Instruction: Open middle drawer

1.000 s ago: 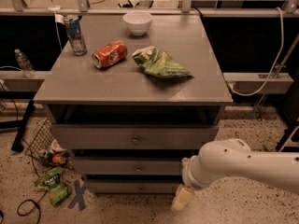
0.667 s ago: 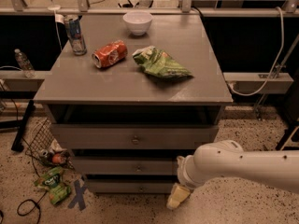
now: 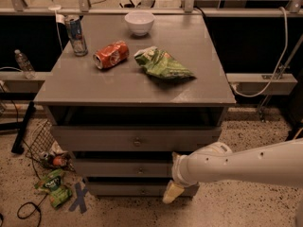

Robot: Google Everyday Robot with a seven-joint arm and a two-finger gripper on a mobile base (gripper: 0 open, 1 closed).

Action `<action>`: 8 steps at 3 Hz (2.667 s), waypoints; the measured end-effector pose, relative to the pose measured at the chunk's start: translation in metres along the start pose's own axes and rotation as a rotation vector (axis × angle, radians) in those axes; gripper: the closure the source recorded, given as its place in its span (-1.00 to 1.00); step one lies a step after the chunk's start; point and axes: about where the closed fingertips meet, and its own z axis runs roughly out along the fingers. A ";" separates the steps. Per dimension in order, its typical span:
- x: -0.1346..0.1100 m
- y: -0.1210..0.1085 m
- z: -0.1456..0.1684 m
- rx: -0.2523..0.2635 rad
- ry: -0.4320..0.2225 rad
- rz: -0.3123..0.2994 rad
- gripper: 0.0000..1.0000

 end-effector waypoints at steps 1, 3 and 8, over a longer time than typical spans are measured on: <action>-0.005 -0.014 0.018 0.021 -0.014 -0.016 -1.00; -0.003 -0.024 0.070 -0.023 -0.011 0.007 -1.00; -0.004 -0.025 0.107 -0.044 0.002 -0.004 0.82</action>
Offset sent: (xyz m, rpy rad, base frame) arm 0.0531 0.0233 -0.0699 0.0374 0.0503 0.0191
